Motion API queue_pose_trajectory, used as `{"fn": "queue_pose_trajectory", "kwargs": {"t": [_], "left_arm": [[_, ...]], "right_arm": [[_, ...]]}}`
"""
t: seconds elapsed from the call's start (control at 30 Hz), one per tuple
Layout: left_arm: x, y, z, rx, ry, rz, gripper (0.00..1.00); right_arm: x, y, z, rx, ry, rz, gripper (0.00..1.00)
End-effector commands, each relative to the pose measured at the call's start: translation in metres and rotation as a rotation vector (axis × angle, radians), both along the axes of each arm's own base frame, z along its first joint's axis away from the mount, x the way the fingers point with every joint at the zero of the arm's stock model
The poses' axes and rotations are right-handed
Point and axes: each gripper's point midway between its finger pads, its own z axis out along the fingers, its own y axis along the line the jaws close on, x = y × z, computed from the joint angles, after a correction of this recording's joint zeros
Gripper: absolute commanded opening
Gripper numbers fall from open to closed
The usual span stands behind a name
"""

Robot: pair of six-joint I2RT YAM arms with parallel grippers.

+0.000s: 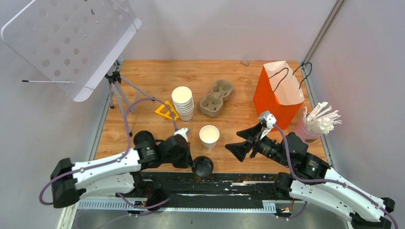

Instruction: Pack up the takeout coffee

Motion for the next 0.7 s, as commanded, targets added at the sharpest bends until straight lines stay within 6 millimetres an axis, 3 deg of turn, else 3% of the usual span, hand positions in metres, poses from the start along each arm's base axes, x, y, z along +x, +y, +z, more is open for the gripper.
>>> {"fn": "queue_pose_trajectory", "kwargs": {"t": [0.0,0.13,0.3,0.4,0.47,0.67], "left_arm": [[0.020,-0.016,0.055,-0.328,0.007,0.134,0.00],[0.026,-0.015,0.093,-0.519,0.016,0.189,0.00],[0.029,-0.025,0.149,-0.842,0.054,0.246,0.00],[0.030,-0.030,0.182,-1.060,0.093,0.265,0.00],[0.030,-0.031,0.200,-1.169,0.114,0.258,0.00],[0.021,-0.042,0.230,-1.295,0.177,0.161,0.00]], "right_arm": [[-0.008,0.009,0.041,0.112,-0.157,0.078,0.85],[-0.016,0.015,0.062,0.153,-0.333,0.151,0.90],[-0.044,0.016,0.102,0.326,-0.625,0.271,0.94],[-0.054,0.012,0.109,0.386,-0.788,0.287,0.97],[-0.050,0.013,0.110,0.375,-0.831,0.260,0.97],[-0.042,0.034,0.102,0.280,-0.903,0.300,0.99]]}}
